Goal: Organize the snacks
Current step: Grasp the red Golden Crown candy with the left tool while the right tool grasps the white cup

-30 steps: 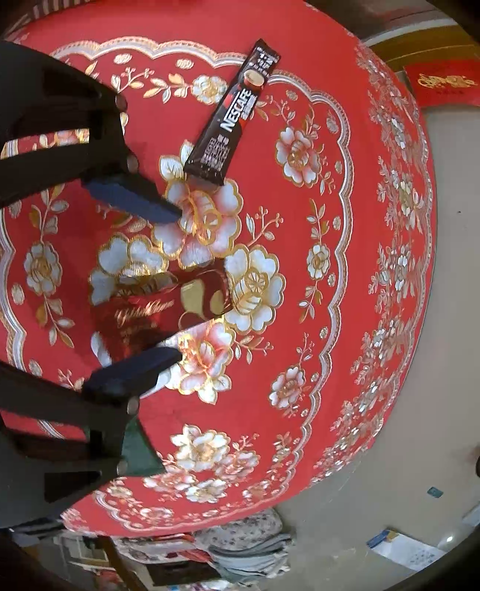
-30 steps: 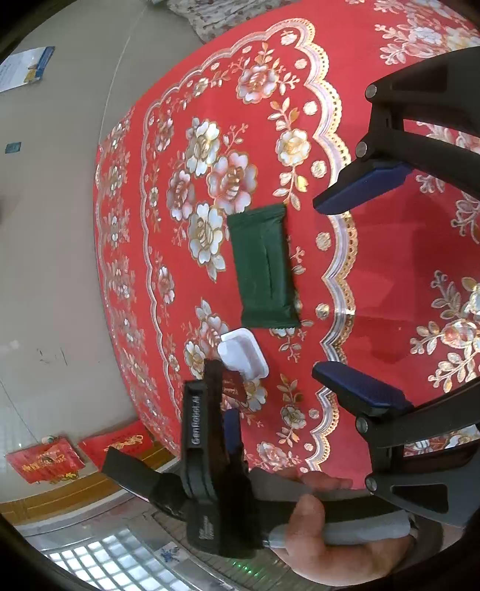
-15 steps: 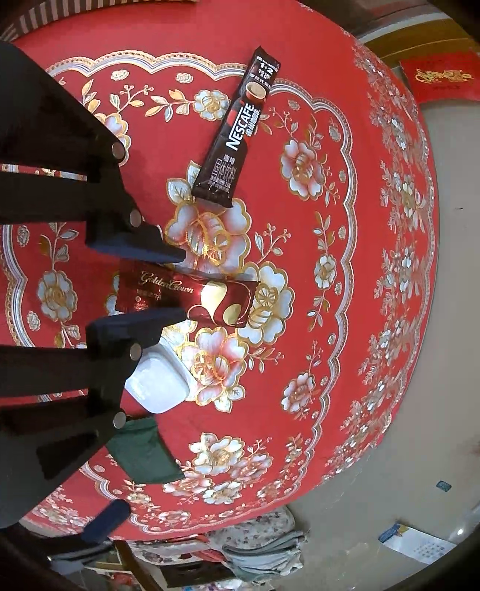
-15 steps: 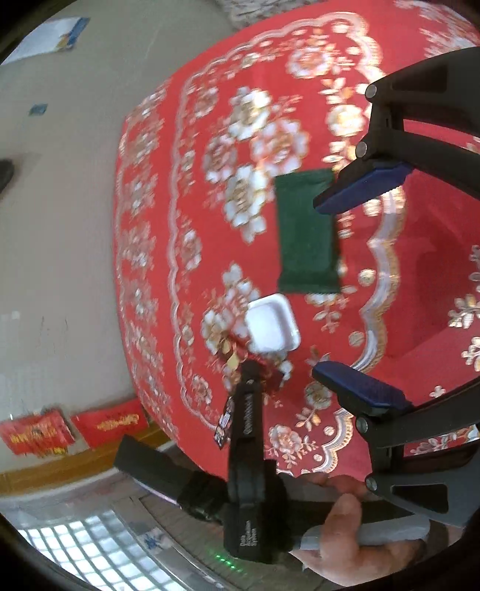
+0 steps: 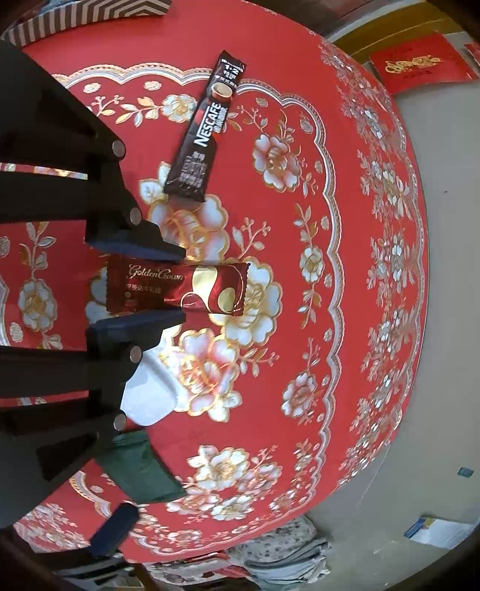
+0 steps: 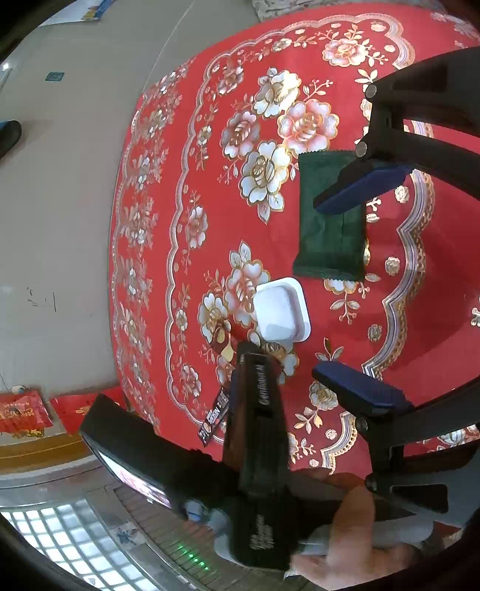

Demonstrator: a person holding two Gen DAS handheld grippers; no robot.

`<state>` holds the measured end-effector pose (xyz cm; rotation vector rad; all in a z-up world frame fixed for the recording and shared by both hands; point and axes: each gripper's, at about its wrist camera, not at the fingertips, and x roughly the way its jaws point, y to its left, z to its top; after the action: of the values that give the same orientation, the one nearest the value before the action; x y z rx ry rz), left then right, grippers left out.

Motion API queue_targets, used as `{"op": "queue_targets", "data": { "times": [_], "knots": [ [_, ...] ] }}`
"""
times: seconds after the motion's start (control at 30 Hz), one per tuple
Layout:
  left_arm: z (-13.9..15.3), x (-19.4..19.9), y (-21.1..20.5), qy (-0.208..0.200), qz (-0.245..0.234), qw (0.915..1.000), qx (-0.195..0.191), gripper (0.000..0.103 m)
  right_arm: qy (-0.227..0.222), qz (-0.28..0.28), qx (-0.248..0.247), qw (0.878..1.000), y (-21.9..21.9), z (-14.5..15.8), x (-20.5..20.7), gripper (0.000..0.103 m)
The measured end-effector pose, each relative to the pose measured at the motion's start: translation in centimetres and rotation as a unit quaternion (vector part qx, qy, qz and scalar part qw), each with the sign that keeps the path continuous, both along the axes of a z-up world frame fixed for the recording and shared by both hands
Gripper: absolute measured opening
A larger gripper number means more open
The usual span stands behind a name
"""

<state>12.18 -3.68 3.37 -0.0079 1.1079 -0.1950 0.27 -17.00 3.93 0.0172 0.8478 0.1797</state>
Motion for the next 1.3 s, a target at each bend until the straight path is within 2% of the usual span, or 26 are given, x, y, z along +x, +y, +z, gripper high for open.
{"op": "queue_targets", "data": {
  "times": [0.1,0.17,0.2,0.23,0.27,0.33,0.4,0.47,0.5,0.53,0.63,0.87,0.93,0.97,1.0,1.03,1.17,1.3],
  "knots": [
    [0.0,0.2,-0.5,0.000,-0.011,0.9998,0.019,0.025,-0.001,0.003,0.001,1.000,0.3,0.0,0.1,0.083],
    [0.0,0.4,-0.2,0.002,0.001,1.0000,0.003,0.032,-0.002,0.004,-0.002,1.000,0.5,0.0,0.2,0.083],
    [0.0,0.5,-0.2,0.005,0.000,1.0000,-0.003,0.042,-0.002,0.002,-0.004,1.000,0.5,0.0,0.3,0.083],
    [0.0,0.7,-0.4,0.009,-0.005,0.9999,0.000,0.061,-0.003,0.000,-0.005,1.000,0.5,0.0,0.5,0.083],
    [-0.2,0.7,-0.6,0.011,-0.003,0.9999,0.009,0.069,-0.002,0.000,-0.005,1.000,0.6,0.0,0.7,0.083],
    [-0.3,0.8,-0.7,0.001,-0.002,0.9998,0.019,0.072,-0.001,0.003,-0.004,1.000,0.8,-0.1,1.2,0.083],
    [-0.3,0.8,-0.6,-0.005,-0.001,0.9999,0.015,0.072,0.000,0.011,-0.015,1.000,1.3,-0.3,1.8,0.083],
    [-0.2,0.9,-0.2,-0.007,0.004,0.9999,0.013,0.062,0.001,0.021,-0.030,0.999,1.8,-0.7,2.5,0.083],
    [-0.1,1.0,-0.1,-0.011,0.005,0.9997,0.020,0.041,0.003,0.025,-0.038,0.999,2.0,-0.9,2.9,0.083],
    [0.0,1.1,0.2,-0.014,0.007,0.9995,0.026,0.025,0.005,0.029,-0.041,0.999,2.1,-1.2,3.2,0.083],
    [0.2,1.2,1.4,-0.009,0.009,0.9999,0.007,0.023,0.010,0.037,-0.042,0.998,2.3,-1.9,4.0,0.083],
    [0.1,-0.6,2.7,-0.013,0.011,0.9999,-0.001,0.023,0.011,0.058,-0.055,0.997,3.3,-2.6,5.5,0.083],
    [0.0,-1.2,3.1,-0.014,0.012,0.9998,-0.002,0.023,0.017,0.064,-0.043,0.997,3.3,-2.9,5.9,0.074],
    [0.0,-1.6,3.2,-0.014,0.012,0.9998,-0.002,0.023,0.020,0.065,-0.037,0.997,3.4,-3.0,6.0,0.067],
    [-0.1,-1.8,3.3,-0.013,0.012,0.9998,-0.003,0.023,0.024,0.061,-0.035,0.997,3.3,-3.2,6.1,0.052],
    [-0.1,-2.1,3.6,-0.013,0.014,0.9998,-0.005,0.023,0.019,0.053,-0.039,0.998,3.3,-3.1,6.0,0.050],
    [-0.1,-3.2,4.1,-0.016,0.013,0.9997,-0.008,0.023,0.022,0.048,-0.033,0.998,3.1,-3.2,5.7,0.050],
    [0.2,-4.4,5.0,-0.016,0.016,0.9993,-0.028,0.023,0.016,0.046,-0.025,0.999,3.3,-2.7,4.4,0.049]
  ]
}}
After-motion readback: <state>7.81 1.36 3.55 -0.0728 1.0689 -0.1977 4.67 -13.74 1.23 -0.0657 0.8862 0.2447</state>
